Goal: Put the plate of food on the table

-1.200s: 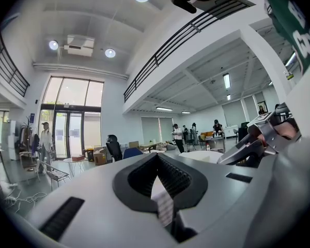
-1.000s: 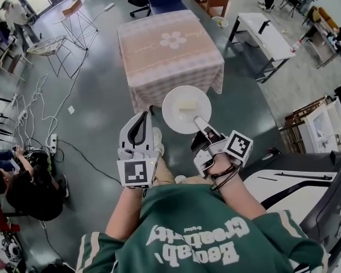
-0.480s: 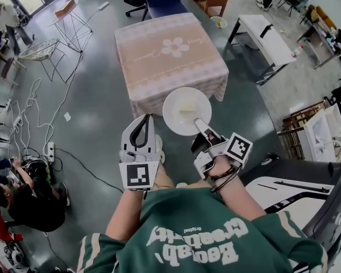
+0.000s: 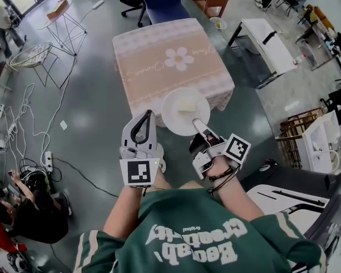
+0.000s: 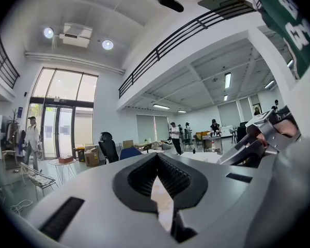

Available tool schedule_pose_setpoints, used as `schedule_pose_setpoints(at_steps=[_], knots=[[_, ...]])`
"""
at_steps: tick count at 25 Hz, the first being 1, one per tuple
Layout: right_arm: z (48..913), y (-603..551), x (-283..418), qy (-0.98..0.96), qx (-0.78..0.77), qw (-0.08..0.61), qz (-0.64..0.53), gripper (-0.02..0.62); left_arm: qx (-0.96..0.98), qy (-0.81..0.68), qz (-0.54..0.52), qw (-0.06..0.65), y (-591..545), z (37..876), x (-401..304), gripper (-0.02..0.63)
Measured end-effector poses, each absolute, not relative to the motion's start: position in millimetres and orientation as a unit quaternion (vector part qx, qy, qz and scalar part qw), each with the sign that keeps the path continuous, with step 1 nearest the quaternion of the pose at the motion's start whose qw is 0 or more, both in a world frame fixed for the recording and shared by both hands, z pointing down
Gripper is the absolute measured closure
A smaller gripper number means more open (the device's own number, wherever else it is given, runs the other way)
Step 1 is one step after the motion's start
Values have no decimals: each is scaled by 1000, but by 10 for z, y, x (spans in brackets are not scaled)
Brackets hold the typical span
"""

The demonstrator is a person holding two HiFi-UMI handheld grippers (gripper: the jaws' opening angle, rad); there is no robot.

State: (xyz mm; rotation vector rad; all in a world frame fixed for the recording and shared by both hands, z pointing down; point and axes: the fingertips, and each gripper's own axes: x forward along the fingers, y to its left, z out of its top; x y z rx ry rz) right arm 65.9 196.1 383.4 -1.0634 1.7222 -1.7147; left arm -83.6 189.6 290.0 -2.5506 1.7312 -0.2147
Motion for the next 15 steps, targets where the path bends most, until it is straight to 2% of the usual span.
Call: schedule_pose_setpoints(at_steps=[15], knots=[[3952,721,390,608,-431,242,-621,566,-840,536,-83,11,617,2996,-1234,597]])
